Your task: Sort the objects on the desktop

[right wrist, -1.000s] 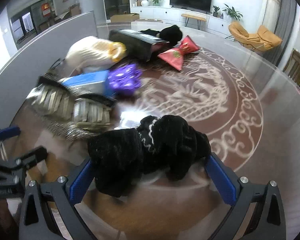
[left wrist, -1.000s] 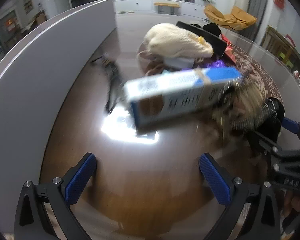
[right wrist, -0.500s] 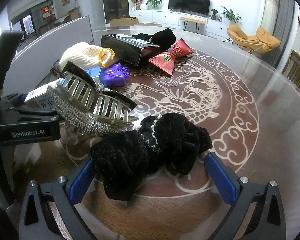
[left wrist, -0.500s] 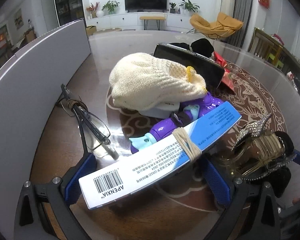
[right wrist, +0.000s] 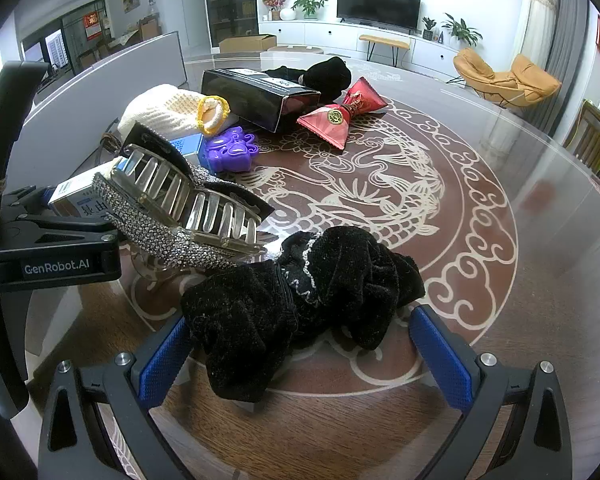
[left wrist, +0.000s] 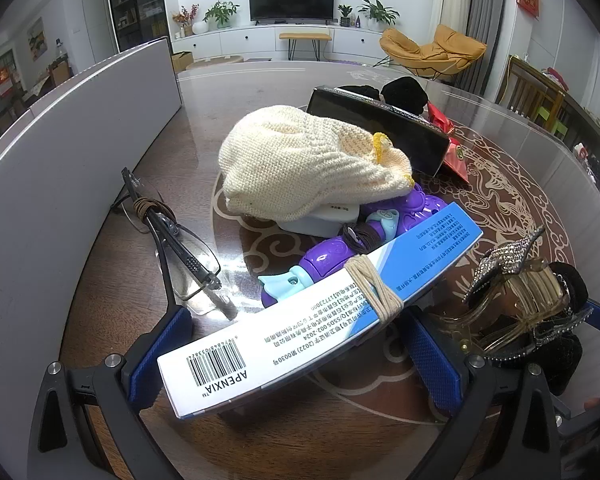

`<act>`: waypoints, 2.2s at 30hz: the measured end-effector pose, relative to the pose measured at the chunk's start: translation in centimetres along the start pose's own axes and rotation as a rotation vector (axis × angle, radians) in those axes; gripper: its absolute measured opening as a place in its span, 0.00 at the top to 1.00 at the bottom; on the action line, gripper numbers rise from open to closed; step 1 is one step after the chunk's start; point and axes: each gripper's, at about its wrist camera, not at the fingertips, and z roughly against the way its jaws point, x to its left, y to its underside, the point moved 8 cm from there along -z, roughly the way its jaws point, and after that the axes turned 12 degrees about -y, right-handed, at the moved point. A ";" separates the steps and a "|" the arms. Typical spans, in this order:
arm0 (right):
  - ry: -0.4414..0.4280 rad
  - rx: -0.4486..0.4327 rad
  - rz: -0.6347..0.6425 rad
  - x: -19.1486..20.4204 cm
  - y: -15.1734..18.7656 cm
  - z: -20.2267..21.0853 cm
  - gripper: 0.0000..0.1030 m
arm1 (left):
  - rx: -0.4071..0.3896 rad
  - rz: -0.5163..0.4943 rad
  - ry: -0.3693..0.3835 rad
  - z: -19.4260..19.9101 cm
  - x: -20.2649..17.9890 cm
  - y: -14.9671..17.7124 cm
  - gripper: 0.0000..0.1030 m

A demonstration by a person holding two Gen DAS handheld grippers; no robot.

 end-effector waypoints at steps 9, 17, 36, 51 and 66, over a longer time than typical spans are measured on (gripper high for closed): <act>0.002 -0.001 -0.001 0.0 0.0 0.0 0.00 | 0.000 0.001 0.000 0.0 0.1 0.0 0.00; 0.002 -0.001 -0.002 0.0 0.0 -0.1 0.00 | 0.000 0.001 0.000 0.0 0.1 0.0 0.00; 0.002 -0.001 -0.002 0.0 0.0 -0.1 0.00 | 0.001 0.003 0.000 0.0 0.3 0.1 0.00; 0.002 -0.001 -0.002 0.0 0.0 -0.1 0.00 | 0.002 0.004 0.000 0.0 0.3 0.1 0.00; 0.000 -0.003 -0.004 -0.1 0.0 -0.2 0.00 | 0.001 -0.014 0.009 3.0 0.1 3.3 0.00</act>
